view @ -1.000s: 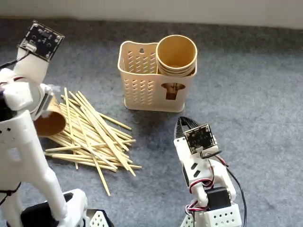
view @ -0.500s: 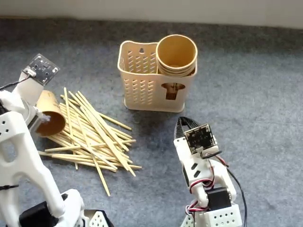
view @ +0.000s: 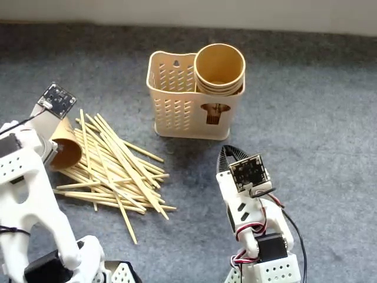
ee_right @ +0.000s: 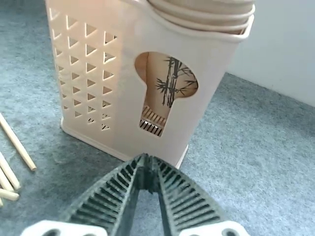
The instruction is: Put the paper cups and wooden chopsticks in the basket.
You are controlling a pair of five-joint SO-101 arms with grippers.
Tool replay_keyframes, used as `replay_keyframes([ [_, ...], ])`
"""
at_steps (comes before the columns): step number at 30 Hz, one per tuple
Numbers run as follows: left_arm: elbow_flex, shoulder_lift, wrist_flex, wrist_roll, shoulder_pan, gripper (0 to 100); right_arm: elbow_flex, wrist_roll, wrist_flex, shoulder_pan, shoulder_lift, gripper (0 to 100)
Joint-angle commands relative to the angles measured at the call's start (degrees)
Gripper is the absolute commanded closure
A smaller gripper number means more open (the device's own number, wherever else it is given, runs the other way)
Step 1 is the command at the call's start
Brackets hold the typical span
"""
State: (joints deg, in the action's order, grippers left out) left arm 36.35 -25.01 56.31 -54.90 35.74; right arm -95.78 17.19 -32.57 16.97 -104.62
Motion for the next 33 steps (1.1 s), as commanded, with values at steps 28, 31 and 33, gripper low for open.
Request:
replay_keyframes([
  [28,-15.3,-1.5,16.4,13.1,-0.4,99,-5.6,0.6,1.5,-0.1,-0.7,99.2],
  [31,-19.6,-1.5,21.9,15.4,-0.5,99,-5.6,0.6,1.5,-0.1,-0.7,99.2],
  [33,-21.8,-1.5,24.7,16.4,-0.7,99,-5.6,0.6,1.5,-0.1,-0.7,99.2],
])
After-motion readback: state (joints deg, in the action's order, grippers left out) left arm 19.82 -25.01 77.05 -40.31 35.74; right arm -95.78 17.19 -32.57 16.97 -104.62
